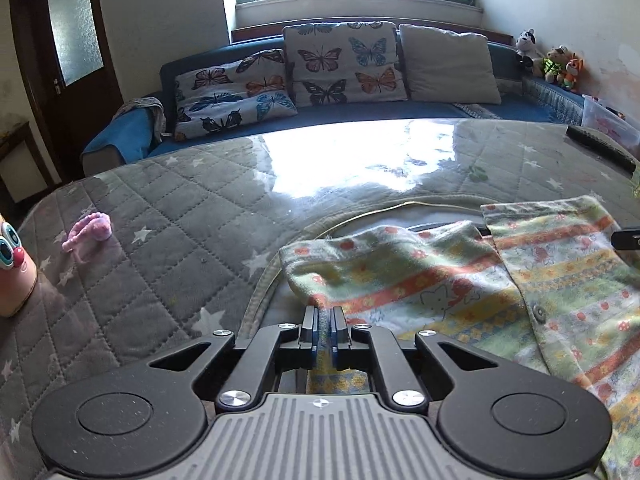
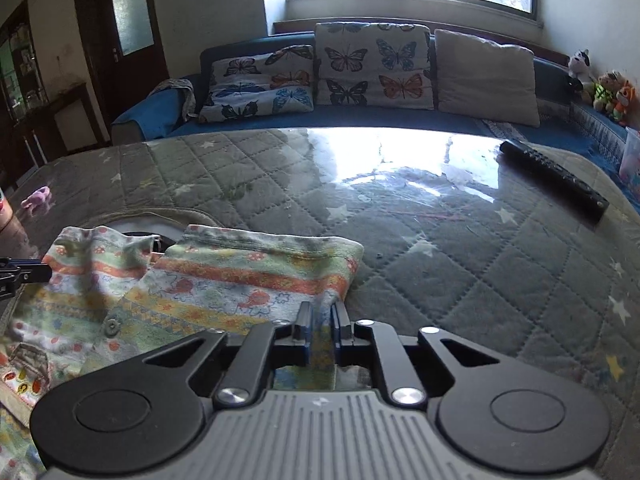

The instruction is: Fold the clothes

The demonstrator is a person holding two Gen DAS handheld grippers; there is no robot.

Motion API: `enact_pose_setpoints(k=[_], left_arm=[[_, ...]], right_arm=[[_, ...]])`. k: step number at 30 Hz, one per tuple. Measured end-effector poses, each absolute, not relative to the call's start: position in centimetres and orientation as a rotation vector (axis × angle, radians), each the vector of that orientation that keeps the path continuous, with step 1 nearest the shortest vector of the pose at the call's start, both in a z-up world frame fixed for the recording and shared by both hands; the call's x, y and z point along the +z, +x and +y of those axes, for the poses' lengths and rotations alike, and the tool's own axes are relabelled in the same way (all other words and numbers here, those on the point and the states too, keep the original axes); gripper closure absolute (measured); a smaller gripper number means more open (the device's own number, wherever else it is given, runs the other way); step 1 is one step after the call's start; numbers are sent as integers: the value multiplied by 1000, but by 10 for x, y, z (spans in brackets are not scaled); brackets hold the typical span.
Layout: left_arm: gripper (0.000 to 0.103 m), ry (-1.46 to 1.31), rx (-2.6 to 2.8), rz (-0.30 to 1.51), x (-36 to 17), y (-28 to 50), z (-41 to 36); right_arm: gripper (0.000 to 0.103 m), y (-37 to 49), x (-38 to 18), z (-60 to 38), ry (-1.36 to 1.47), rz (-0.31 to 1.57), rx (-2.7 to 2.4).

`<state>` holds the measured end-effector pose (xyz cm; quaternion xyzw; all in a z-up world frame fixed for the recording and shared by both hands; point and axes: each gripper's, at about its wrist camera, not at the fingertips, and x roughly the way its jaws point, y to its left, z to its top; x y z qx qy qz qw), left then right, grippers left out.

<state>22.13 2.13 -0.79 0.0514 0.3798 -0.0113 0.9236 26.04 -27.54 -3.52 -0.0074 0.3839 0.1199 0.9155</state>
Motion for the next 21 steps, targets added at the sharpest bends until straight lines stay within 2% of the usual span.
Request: enact_pose_setpoints(k=[2, 4, 8, 21], left_arm=[[84, 108, -32, 775, -6, 213, 18], [58, 112, -39, 765, -3, 203, 13], [55, 139, -93, 740, 3, 177, -2], [54, 268, -251, 683, -9, 91, -54]], right_arm=[[67, 251, -31, -273, -19, 782, 263], [63, 238, -26, -268, -32, 776, 289], [51, 203, -22, -251, -74, 772, 369], [43, 118, -28, -200, -245, 772, 542]])
